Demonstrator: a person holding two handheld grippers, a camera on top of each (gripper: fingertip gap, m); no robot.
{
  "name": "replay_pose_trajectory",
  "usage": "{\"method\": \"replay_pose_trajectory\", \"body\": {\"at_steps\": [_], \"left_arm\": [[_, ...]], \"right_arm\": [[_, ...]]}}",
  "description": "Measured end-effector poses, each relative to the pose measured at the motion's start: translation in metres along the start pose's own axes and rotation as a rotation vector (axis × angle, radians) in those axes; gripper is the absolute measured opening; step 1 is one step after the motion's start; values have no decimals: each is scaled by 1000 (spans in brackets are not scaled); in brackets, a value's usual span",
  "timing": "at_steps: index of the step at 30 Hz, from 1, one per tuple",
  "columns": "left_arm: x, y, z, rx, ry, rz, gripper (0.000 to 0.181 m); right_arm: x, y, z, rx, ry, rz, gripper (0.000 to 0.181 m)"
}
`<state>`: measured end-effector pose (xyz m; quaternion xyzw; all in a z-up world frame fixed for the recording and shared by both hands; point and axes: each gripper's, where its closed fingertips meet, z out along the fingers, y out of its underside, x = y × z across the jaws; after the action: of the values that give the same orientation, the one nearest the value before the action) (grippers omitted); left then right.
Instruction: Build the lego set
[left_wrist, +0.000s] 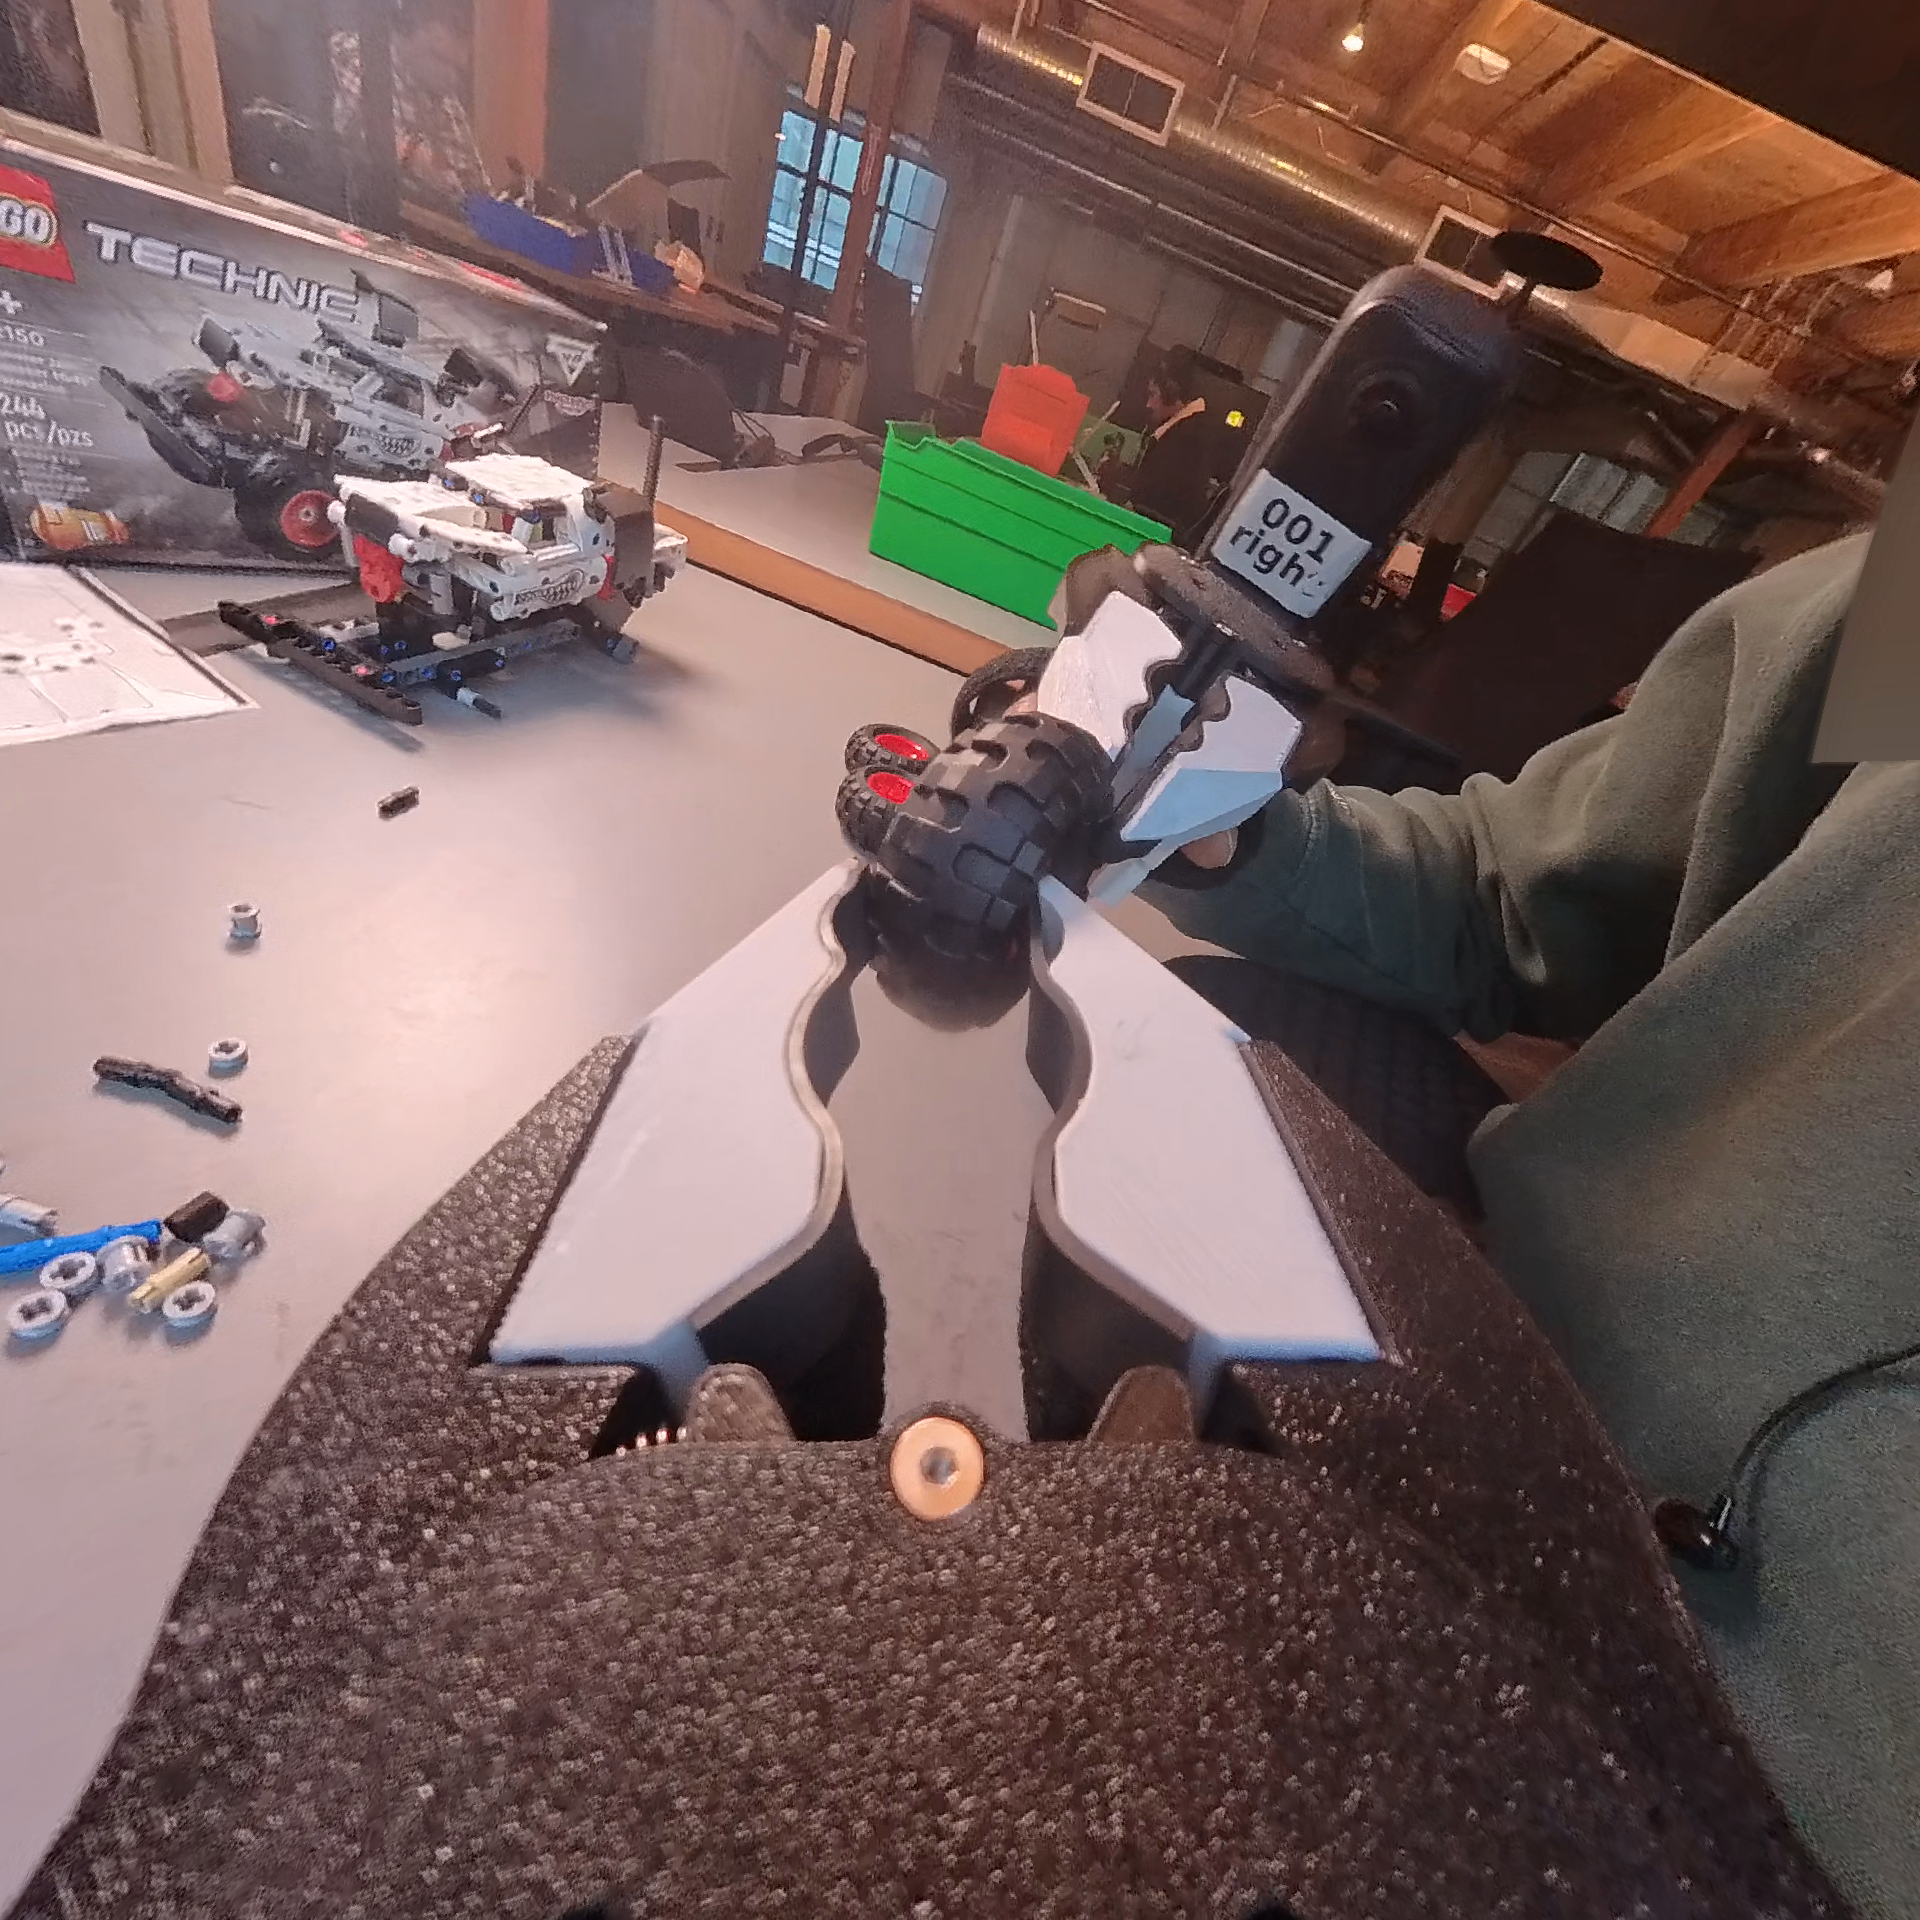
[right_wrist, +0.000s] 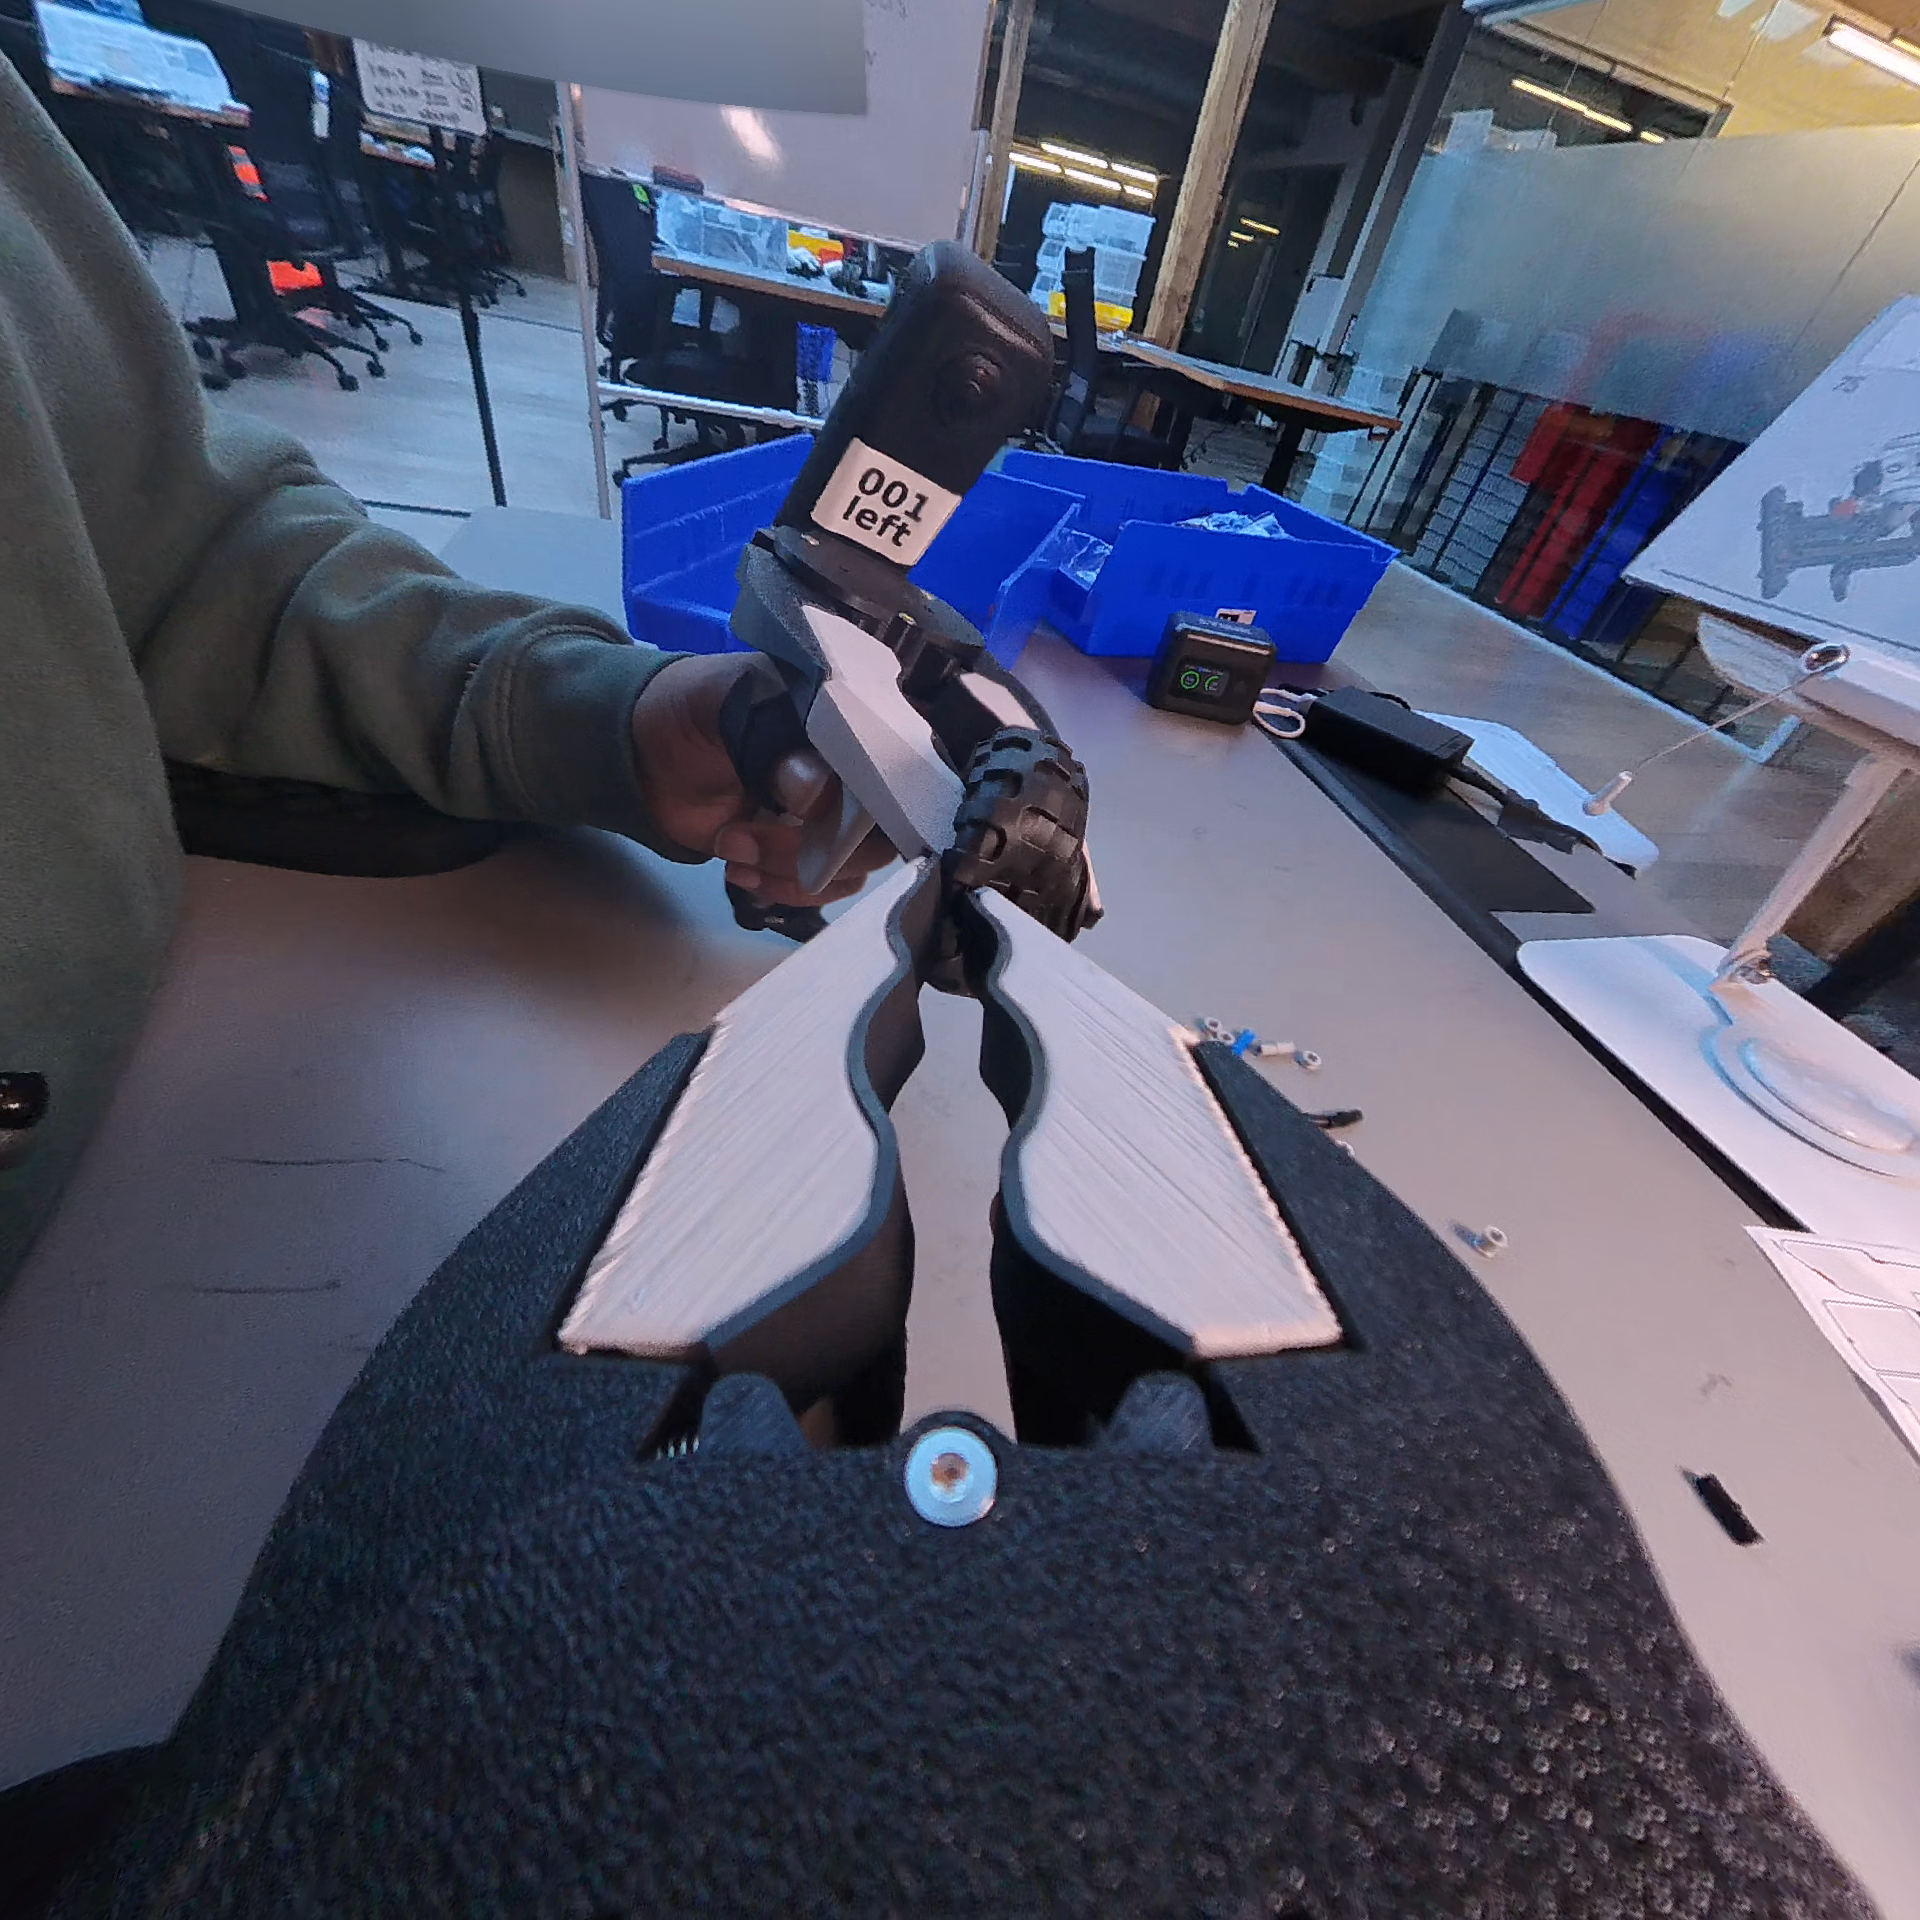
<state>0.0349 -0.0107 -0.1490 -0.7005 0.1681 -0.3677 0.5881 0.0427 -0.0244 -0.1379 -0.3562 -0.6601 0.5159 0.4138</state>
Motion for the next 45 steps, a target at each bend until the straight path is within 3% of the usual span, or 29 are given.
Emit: {"method": "replay_pose_trajectory", "body": {"at_steps": [6, 11, 14, 18, 23, 32, 45], "left_arm": [[10, -11, -8, 4, -3, 201, 25], [12, 2, 1, -55, 6, 173, 26], [13, 4, 0, -67, 24, 172, 27], [18, 15, -3, -107, 137, 78, 28], [20, -2, -12, 0, 244, -113, 28], [31, -22, -15, 135, 454, -447, 23], [71, -43, -16, 264, 825, -623, 22]], "right_arm": [[1, -13, -7, 63, 20, -24, 8], [6, -4, -2, 43, 12, 61, 41], [-1, 3, 1, 23, -38, 93, 28], [-7, -1, 1, 85, -137, 241, 26], [1, -6, -7, 190, -261, 517, 25], [-1, -27, -11, 368, -409, 762, 19], [-25, -67, -32, 634, -725, 917, 8]]}}
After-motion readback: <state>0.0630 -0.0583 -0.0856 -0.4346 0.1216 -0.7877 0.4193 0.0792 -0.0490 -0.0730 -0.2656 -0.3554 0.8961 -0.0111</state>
